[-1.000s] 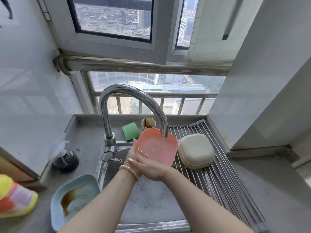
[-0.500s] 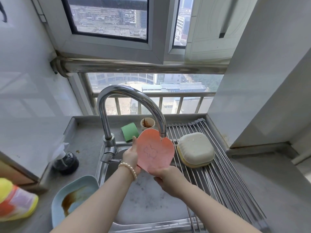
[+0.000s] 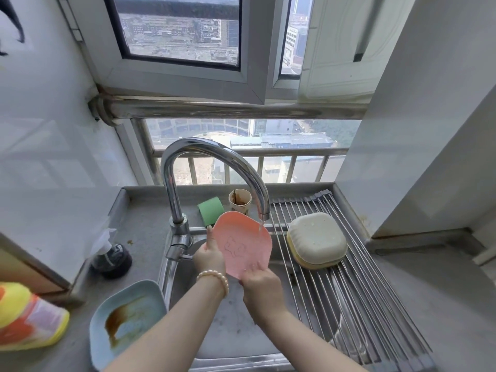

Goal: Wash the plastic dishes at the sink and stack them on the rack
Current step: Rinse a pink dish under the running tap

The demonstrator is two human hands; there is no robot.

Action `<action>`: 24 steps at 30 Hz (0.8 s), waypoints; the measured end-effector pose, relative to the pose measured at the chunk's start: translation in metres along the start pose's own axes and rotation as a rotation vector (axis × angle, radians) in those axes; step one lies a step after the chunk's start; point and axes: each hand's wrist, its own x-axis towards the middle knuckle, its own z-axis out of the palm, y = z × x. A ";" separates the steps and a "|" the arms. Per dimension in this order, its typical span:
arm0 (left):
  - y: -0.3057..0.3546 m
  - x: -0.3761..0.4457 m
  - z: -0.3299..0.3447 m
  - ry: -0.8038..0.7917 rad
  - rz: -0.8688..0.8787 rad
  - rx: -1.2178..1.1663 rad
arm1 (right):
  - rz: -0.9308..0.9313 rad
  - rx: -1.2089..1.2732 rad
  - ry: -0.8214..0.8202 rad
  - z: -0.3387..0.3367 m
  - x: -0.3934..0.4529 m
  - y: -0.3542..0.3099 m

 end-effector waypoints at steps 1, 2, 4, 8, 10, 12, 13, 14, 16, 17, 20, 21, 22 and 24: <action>0.001 -0.001 -0.001 0.011 0.006 0.032 | -0.019 0.064 0.009 0.000 -0.001 0.004; 0.000 -0.002 0.000 0.012 0.012 0.060 | -0.038 0.101 0.036 0.000 -0.002 0.008; 0.001 -0.002 0.000 -0.002 0.025 0.084 | -0.093 0.126 0.139 0.002 -0.004 0.019; 0.005 -0.002 0.000 0.004 0.039 0.092 | -0.209 0.030 0.245 -0.003 -0.001 0.031; 0.006 0.001 -0.003 -0.010 0.019 0.127 | -0.137 -0.150 0.132 -0.009 0.003 0.029; 0.007 0.007 -0.004 -0.028 -0.029 0.094 | -0.025 -0.337 -0.014 -0.013 0.010 0.024; 0.006 0.010 -0.004 -0.034 -0.055 0.077 | 0.001 -0.392 -0.110 -0.015 0.013 0.024; 0.004 0.013 -0.005 -0.041 -0.067 0.085 | -0.011 -0.436 -0.160 -0.016 0.013 0.023; 0.004 0.019 -0.008 -0.073 -0.078 0.125 | -0.088 -0.531 -0.207 -0.018 0.017 0.028; 0.004 0.021 -0.009 -0.097 -0.095 0.110 | -0.103 -0.544 -0.271 -0.021 0.020 0.028; 0.006 0.023 -0.013 -0.169 -0.183 0.015 | -0.141 -0.570 -0.282 -0.012 0.025 0.031; 0.006 0.022 -0.014 -0.195 -0.212 -0.052 | -0.120 -0.542 -0.241 -0.012 0.026 0.030; 0.007 0.018 -0.015 -0.230 -0.235 -0.130 | -0.097 -0.501 -0.226 -0.012 0.026 0.029; 0.007 0.003 -0.015 -0.310 -0.250 -0.297 | -0.121 -0.373 -0.127 -0.010 0.027 0.024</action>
